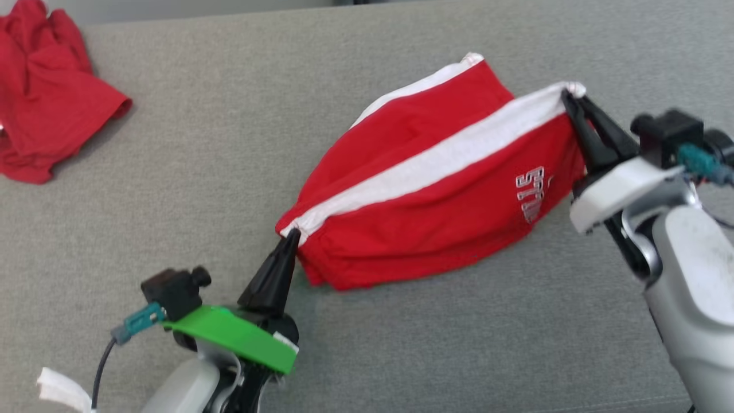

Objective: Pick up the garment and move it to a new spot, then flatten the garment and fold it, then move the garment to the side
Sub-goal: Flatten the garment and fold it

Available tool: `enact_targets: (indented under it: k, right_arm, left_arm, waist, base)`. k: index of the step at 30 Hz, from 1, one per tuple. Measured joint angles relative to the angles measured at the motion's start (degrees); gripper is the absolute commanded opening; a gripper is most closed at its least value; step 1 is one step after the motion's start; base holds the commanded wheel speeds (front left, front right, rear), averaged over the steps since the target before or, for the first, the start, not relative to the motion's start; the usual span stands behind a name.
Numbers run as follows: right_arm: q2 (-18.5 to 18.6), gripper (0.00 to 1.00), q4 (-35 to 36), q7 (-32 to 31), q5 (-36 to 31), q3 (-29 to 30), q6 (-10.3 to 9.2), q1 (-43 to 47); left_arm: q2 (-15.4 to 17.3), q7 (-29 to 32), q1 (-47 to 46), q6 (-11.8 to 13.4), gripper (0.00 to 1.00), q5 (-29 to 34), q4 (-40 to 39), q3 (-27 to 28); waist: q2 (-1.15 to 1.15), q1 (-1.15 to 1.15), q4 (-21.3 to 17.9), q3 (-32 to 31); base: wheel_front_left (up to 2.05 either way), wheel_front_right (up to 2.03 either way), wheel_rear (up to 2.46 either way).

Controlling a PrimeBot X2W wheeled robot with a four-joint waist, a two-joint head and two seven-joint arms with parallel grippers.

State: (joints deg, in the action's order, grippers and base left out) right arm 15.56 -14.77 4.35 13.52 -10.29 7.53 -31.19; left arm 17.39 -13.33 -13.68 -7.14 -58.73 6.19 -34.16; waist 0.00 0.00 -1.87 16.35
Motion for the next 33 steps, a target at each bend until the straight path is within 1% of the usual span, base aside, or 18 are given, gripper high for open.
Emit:
enact_targets:
  k: [2,6,12,23,24,26,27,28,29,30,31,32,33]
  right_arm:
    - [0.4,0.0,-4.0,-0.8,2.0,-1.7,0.0,-4.6]
    - [2.1,0.0,-11.1,-1.5,3.0,-5.3,0.0,-12.0]
    - [2.7,0.0,-20.8,-0.3,3.8,-9.4,0.0,-20.1]
    - [1.8,0.0,-36.7,3.3,4.4,-12.6,0.0,-29.2]
    - [1.7,0.09,-37.7,3.7,4.4,-12.8,0.0,-29.7]
    - [1.5,0.49,-40.1,4.7,4.6,-13.0,0.0,-30.7]
    - [1.3,1.0,-41.0,5.2,4.6,-13.1,0.0,-30.9]
    - [1.1,1.0,-42.0,5.9,4.6,-13.2,0.0,-31.2]
    - [1.0,1.0,-43.0,6.4,4.6,-13.3,0.0,-31.5]
    - [0.8,1.0,-43.6,6.9,4.6,-13.6,0.0,-31.8]
    - [0.7,1.0,-44.4,7.3,4.6,-13.9,0.0,-32.1]
    - [0.5,1.0,-45.0,7.9,4.6,-14.2,0.0,-32.3]
    - [0.5,1.0,-45.5,8.3,4.6,-14.4,0.0,-32.6]
  left_arm:
    - [-0.8,0.7,-2.6,-0.1,0.0,-1.0,2.4,-0.2]
    - [-2.1,1.2,-7.1,-0.2,0.0,-1.8,6.5,-1.0]
    - [-2.7,1.1,-11.4,-0.2,0.0,-3.3,9.7,-3.0]
    - [-3.2,0.1,-17.3,-0.2,0.0,-5.6,13.1,-7.2]
    - [-3.3,0.1,-17.8,-0.2,0.0,-5.6,13.5,-7.4]
    - [-3.6,-0.1,-18.9,-0.2,0.0,-5.7,14.4,-7.9]
    - [-3.7,-0.1,-19.2,-0.2,0.0,-5.7,14.6,-8.0]
    - [-3.9,-0.3,-19.6,-0.2,0.0,-5.7,15.0,-8.2]
    - [-4.0,-0.4,-19.9,-0.2,0.09,-5.3,15.4,-8.4]
    - [-4.0,-0.5,-20.0,-0.2,0.31,-5.0,15.7,-8.6]
    - [-4.1,-0.6,-20.1,-0.2,0.64,-4.9,16.0,-8.8]
    - [-4.2,-0.6,-20.1,-0.2,0.87,-4.7,16.2,-8.9]
    - [-4.2,-0.7,-20.1,-0.2,1.0,-4.4,16.4,-9.0]
  waist:
    - [0.0,0.0,0.9,1.1]
    - [0.0,0.0,2.5,3.2]
    - [0.0,0.0,4.8,5.9]
    - [0.0,0.0,8.2,8.0]
    - [0.0,0.0,8.4,8.0]
    - [0.0,0.0,8.7,7.9]
    - [0.0,0.0,8.7,7.8]
    - [0.0,0.0,8.8,7.7]
    - [0.0,0.0,8.8,7.6]
    - [0.0,0.0,8.9,7.5]
    - [0.0,0.0,8.9,7.3]
    - [0.0,0.0,8.9,7.1]
    - [0.0,0.0,8.8,6.9]
  base:
    - [0.0,0.0,0.0]
    - [0.0,0.0,0.0]
    - [0.0,0.0,0.0]
    - [0.0,0.0,0.0]
    - [0.0,0.0,0.0]
    - [0.0,0.0,0.0]
    - [0.0,0.0,0.0]
    - [0.0,0.0,0.0]
    - [0.0,0.0,0.0]
    - [0.0,0.0,0.0]
    - [0.0,0.0,0.0]
    - [0.0,0.0,0.0]
    - [0.0,0.0,0.0]
